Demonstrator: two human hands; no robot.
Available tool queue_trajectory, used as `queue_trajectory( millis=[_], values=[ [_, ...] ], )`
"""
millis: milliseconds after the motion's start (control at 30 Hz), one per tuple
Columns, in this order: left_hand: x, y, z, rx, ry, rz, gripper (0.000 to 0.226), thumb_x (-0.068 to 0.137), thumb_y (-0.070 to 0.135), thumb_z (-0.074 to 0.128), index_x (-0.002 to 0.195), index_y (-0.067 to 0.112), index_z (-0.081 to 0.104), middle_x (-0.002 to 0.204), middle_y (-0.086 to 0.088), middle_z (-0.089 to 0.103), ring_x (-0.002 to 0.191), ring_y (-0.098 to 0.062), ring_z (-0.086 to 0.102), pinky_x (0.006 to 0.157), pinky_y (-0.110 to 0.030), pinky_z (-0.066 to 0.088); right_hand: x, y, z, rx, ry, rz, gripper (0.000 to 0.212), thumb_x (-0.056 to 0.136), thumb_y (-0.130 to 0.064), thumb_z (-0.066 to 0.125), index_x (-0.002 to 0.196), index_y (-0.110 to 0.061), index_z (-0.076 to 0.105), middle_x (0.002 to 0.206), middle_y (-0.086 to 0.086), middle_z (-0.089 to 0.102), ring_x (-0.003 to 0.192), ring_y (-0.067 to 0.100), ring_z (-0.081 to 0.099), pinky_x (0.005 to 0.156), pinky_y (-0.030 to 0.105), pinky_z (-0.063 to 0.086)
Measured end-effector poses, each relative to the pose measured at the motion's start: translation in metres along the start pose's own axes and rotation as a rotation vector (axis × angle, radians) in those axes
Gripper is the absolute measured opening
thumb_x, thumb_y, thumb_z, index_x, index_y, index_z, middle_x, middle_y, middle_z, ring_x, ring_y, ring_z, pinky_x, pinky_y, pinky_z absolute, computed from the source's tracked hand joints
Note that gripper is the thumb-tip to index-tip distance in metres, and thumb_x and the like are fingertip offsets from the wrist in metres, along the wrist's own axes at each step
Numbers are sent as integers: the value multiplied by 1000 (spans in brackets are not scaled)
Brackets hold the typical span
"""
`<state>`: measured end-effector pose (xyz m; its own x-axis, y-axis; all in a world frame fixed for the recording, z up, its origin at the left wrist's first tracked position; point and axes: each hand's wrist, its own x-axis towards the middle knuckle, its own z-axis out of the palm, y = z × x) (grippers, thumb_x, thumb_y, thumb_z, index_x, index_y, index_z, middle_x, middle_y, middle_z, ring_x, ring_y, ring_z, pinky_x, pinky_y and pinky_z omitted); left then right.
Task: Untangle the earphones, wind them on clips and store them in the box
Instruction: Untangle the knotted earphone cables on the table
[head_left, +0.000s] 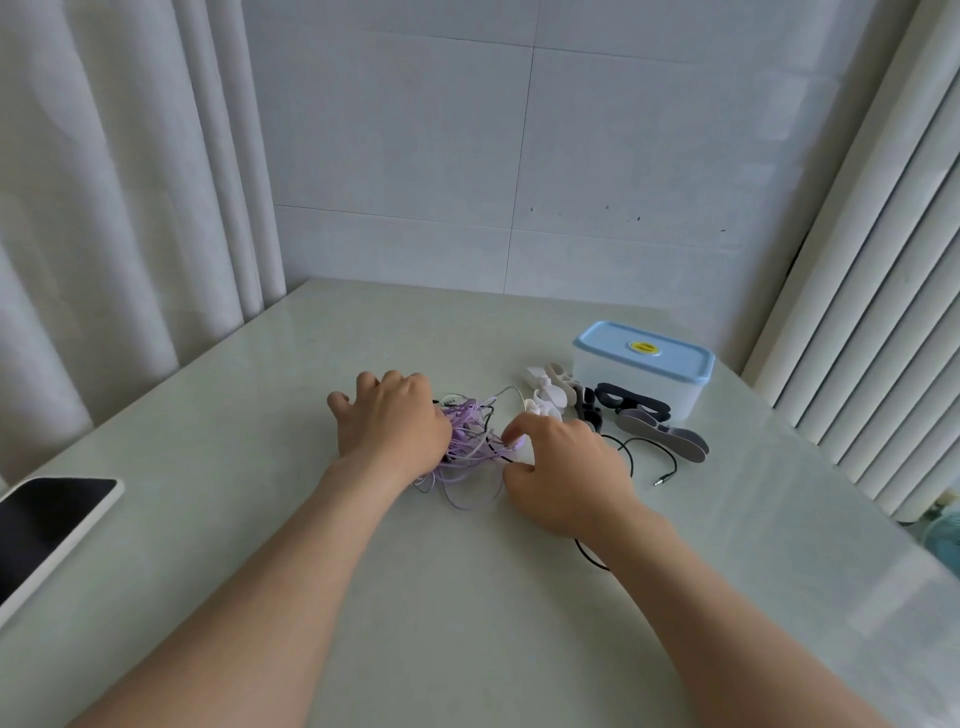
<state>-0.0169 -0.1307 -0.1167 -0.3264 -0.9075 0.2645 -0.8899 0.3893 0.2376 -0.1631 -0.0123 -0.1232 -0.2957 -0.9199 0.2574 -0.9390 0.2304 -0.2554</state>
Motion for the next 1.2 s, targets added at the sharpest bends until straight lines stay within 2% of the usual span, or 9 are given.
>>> queue_trajectory(
  millis=[267, 433, 567, 633, 800, 867, 1000, 1100, 1200],
  values=[
    [2, 1, 4, -119, 156, 39, 14, 99, 33, 57, 102, 32, 71, 115, 0, 54, 115, -31, 47, 93, -45, 36, -2, 4, -6, -21, 38, 62, 32, 87, -26, 55, 116, -34, 64, 76, -10, 45, 81, 27, 54, 69, 34, 42],
    [7, 1, 4, -324, 392, 235, 4, 94, 27, 74, 94, 29, 78, 119, 1, 58, 111, -28, 50, 91, -43, 42, -1, 7, -8, 19, 117, 121, 19, 87, -30, 57, 98, -29, 72, 88, -2, 67, 85, 28, 64, 71, 35, 53],
    [8, 5, 3, -411, 547, 389, 5, 92, 27, 78, 97, 26, 80, 114, 0, 56, 101, -26, 45, 88, -41, 45, 5, 7, -10, 145, 429, 4, 10, 87, -20, 66, 88, -20, 75, 89, -2, 65, 79, 19, 63, 74, 33, 51],
    [7, 12, -1, -492, 590, 445, 7, 95, 23, 75, 101, 21, 78, 107, 1, 58, 99, -23, 46, 87, -35, 43, 5, 2, -14, 344, 606, -30, 9, 89, -13, 67, 94, -20, 71, 88, -7, 66, 79, 6, 62, 74, 19, 48],
    [-1, 25, -8, -728, 489, 495, 5, 100, 16, 63, 100, 17, 67, 95, 8, 67, 96, -18, 59, 84, -33, 47, 0, -10, -19, 616, 589, 5, 17, 95, -31, 68, 110, -28, 62, 88, -10, 69, 79, 7, 68, 70, 22, 51],
    [-5, 29, -8, -783, 428, 470, 5, 102, 18, 61, 103, 20, 66, 91, 13, 70, 96, -14, 65, 78, -28, 47, 2, -9, -19, 634, 558, -14, 3, 95, -28, 70, 97, -27, 71, 75, -10, 70, 71, 10, 69, 68, 25, 51],
    [-1, 32, -8, -983, 379, 350, 6, 105, 17, 58, 106, 18, 63, 86, 10, 70, 85, -5, 69, 72, -21, 48, 7, -5, -18, 648, 518, 6, 16, 96, -22, 70, 79, -24, 73, 72, -10, 70, 67, 11, 68, 66, 25, 48],
    [3, 24, -4, -818, 443, 389, 7, 103, 11, 56, 106, 16, 60, 91, 9, 62, 83, -7, 60, 76, -28, 47, 10, -1, -18, 847, 516, 112, 16, 104, -23, 61, 92, -23, 71, 77, -7, 75, 74, 14, 71, 73, 37, 56],
    [3, 20, 3, -339, 558, 400, 29, 88, -3, 62, 106, 20, 59, 103, 0, 53, 96, -26, 54, 77, -38, 32, 12, 3, -21, 987, 532, 159, 16, 106, -21, 59, 95, -21, 70, 71, 1, 75, 70, 15, 70, 72, 35, 52]
  ],
)
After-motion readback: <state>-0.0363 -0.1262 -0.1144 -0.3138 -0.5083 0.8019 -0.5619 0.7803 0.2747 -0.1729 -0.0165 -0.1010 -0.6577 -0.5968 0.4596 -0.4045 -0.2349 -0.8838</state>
